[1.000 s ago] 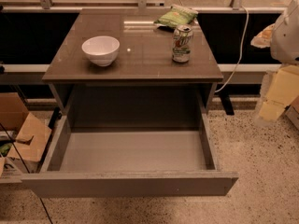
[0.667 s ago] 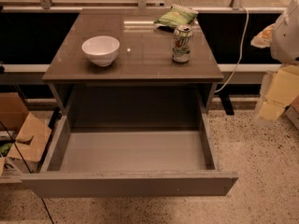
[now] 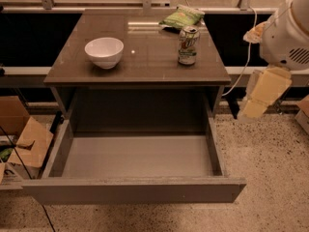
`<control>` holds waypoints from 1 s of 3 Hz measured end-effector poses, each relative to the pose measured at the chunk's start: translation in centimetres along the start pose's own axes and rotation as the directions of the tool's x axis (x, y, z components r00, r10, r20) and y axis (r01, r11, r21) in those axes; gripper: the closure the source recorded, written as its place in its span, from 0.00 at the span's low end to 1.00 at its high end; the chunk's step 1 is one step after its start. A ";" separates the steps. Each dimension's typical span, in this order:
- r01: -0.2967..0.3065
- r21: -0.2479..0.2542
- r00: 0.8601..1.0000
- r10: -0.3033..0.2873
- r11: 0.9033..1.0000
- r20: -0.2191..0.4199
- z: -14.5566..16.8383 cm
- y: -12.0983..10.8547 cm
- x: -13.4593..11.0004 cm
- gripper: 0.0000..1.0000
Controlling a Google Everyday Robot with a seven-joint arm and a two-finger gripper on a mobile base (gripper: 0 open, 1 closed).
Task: Place 7up can into top drawer
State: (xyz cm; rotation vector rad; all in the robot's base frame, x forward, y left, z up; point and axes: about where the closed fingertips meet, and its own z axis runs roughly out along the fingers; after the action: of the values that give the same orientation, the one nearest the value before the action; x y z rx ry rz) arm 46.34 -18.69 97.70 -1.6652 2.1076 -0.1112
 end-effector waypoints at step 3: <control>-0.009 0.025 0.995 0.007 1.000 0.101 3.0 -3.2 -1.7 0.00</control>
Offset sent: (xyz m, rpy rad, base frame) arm 0.0755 0.0206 -0.0204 0.1496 -0.0722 0.0262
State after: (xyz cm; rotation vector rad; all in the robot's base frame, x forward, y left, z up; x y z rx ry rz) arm 50.66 -17.33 96.60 -1.6129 2.0297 -0.0506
